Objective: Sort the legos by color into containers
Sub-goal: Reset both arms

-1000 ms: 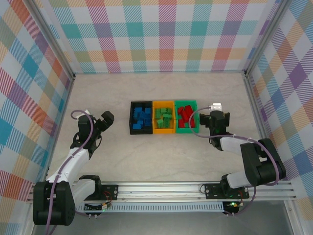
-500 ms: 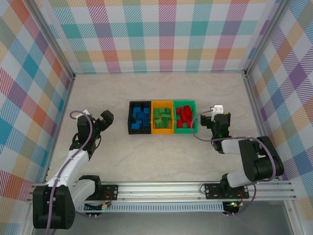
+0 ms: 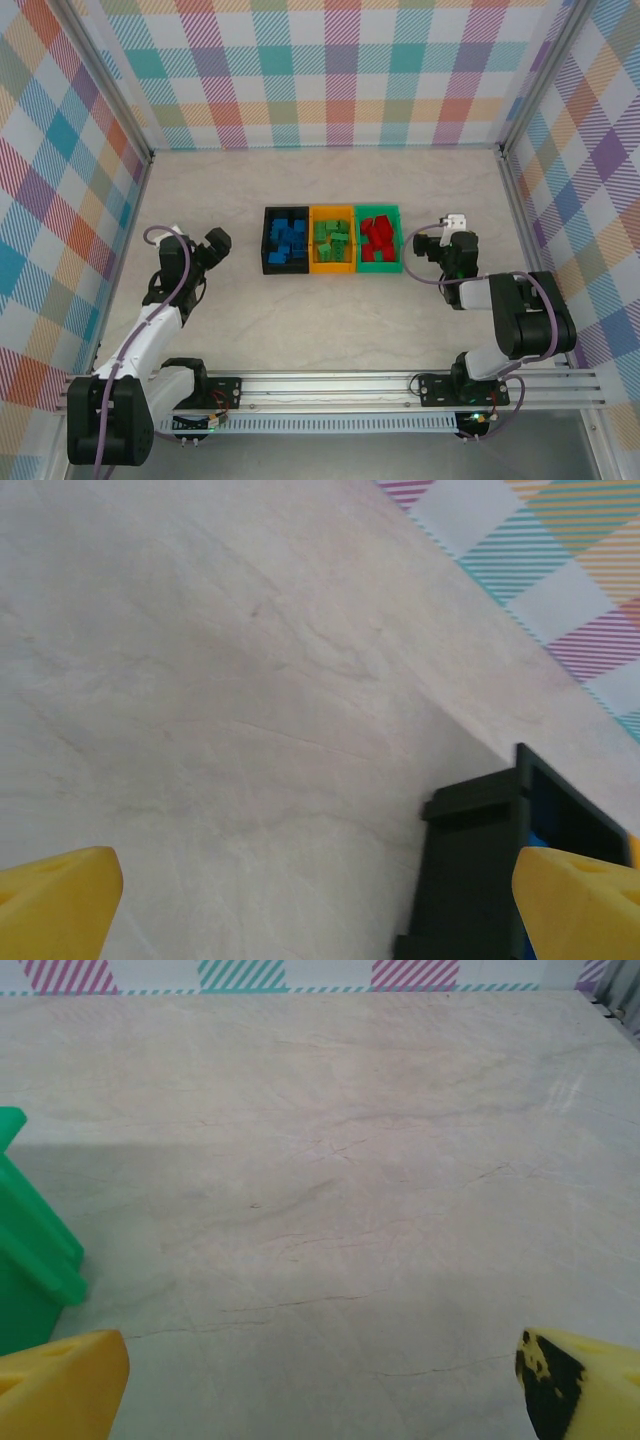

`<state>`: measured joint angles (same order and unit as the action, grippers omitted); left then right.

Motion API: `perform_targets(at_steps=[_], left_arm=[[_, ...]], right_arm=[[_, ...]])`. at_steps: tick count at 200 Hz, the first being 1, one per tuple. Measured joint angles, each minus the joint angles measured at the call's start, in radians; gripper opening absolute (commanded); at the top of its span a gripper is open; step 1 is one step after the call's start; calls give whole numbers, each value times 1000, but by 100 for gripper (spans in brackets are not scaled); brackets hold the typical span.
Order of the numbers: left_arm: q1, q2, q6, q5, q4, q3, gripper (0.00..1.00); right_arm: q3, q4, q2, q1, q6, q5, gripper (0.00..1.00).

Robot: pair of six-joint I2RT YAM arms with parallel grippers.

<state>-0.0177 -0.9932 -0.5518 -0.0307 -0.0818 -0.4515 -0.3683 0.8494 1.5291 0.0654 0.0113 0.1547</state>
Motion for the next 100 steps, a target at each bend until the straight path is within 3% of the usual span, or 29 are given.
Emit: perform_targets(at_steps=[62,100], left_arm=[[-25,-68,87,-165,-56,19,100],[-28,36,161,-308,-111,76,100]], right_arm=[[0,-1,0,-1,0,-19,99],[-7,-15,0,-21,-4,-53,99]])
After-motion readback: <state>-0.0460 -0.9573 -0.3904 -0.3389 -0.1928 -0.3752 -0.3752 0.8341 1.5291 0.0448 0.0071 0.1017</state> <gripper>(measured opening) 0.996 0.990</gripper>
